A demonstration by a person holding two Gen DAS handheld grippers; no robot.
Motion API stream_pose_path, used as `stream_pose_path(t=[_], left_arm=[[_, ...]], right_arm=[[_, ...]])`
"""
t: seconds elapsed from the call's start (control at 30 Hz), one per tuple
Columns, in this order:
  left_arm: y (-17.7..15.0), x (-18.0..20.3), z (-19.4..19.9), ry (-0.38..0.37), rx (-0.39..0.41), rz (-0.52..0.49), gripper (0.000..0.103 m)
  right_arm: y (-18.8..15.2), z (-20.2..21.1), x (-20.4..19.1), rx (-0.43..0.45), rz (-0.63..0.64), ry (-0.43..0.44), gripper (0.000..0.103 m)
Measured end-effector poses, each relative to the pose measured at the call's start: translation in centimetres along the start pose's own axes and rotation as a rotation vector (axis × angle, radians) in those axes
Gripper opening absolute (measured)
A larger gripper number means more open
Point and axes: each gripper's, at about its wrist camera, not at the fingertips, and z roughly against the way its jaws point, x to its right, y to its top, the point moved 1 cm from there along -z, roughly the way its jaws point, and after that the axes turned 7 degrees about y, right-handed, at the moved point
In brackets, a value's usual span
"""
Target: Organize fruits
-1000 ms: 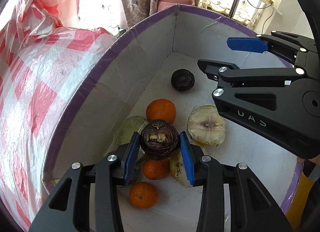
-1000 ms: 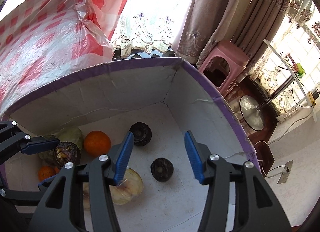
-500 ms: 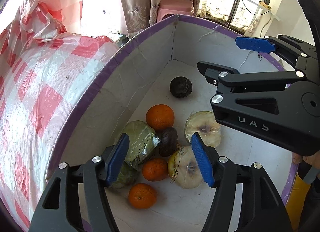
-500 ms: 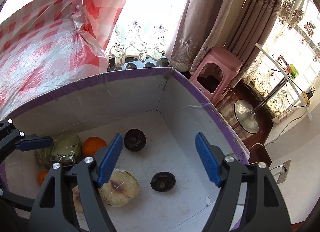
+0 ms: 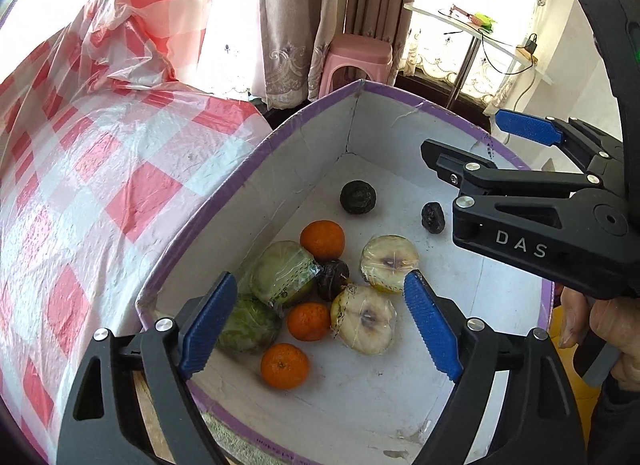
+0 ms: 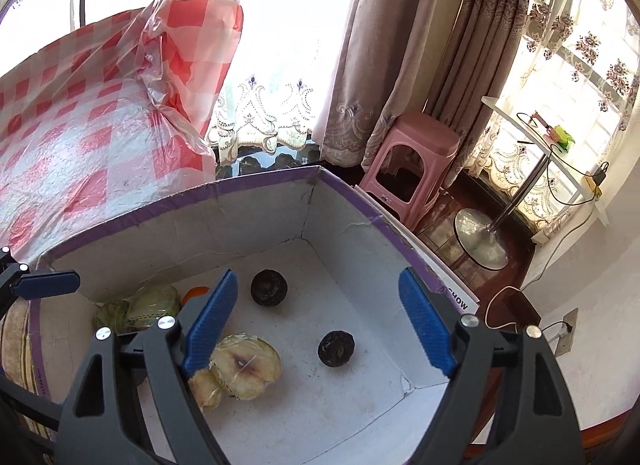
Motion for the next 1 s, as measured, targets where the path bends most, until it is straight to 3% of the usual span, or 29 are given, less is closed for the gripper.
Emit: stream_pose_path(t=[0.2, 0.53, 0.8, 0.9, 1.0], left_arm=[[-3.1, -1.4, 2.7, -0.037, 0.024, 0.096, 0.086], [-8.9, -3.6, 5.4, -0.095, 0.039, 0.278, 0.088], [-9.9, -3.6, 5.8, -0.073, 0.056, 0.269, 0.089], [-9.8, -2.9, 6.1, -0.045, 0.070, 0.238, 0.099], [-9.7, -2.4, 6.6, -0.024, 0.101, 0.212, 0.098]], right_arm=[[-1.3, 3.3, -1.0, 0.039, -0.017, -0.010, 0.092], [-4.7, 7.1, -3.1, 0.022, -0.051, -0.005, 0.092], [-6.0, 7.3, -4.7, 0.007, -0.022, -0.056, 0.092], [-6.2, 7.1, -4.9, 0.003, -0.025, -0.052, 0.092], [-6.3, 7.2, -5.0, 0.009, -0.028, -0.050, 0.092]])
